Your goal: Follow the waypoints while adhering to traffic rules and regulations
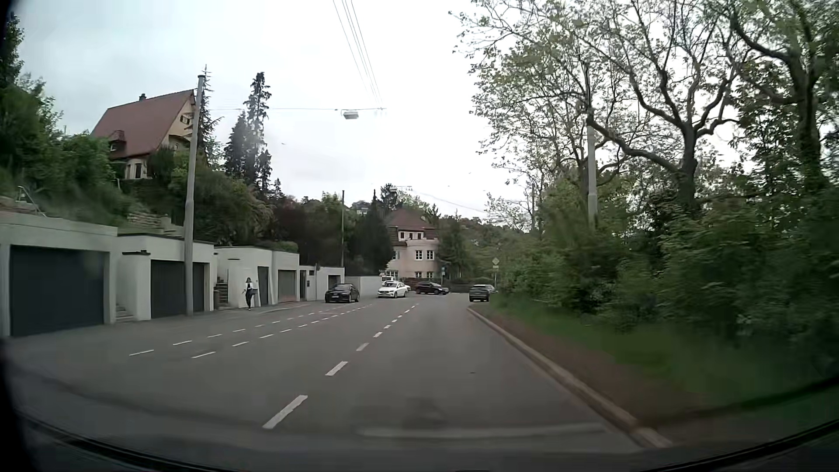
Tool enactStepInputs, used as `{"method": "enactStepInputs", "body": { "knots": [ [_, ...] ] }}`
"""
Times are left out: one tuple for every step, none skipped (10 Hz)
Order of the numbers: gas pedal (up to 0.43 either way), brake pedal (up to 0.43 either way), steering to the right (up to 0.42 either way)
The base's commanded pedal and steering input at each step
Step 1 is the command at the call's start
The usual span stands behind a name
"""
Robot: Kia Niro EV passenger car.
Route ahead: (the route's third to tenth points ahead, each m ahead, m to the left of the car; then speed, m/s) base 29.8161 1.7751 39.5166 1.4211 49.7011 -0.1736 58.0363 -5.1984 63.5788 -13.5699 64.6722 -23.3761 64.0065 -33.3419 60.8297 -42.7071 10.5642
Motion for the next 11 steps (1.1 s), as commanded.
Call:
{"method": "enactStepInputs", "body": {
  "knots": [
    [0.098, 0.000, -0.005],
    [0.087, 0.000, -0.004],
    [0.087, 0.000, -0.004],
    [0.087, 0.000, -0.004],
    [0.079, 0.000, -0.004],
    [0.079, 0.000, -0.004],
    [0.079, 0.000, -0.004],
    [0.067, 0.000, -0.004],
    [0.059, 0.000, -0.005],
    [0.047, 0.000, -0.005],
    [0.028, 0.000, -0.005]
  ]
}}
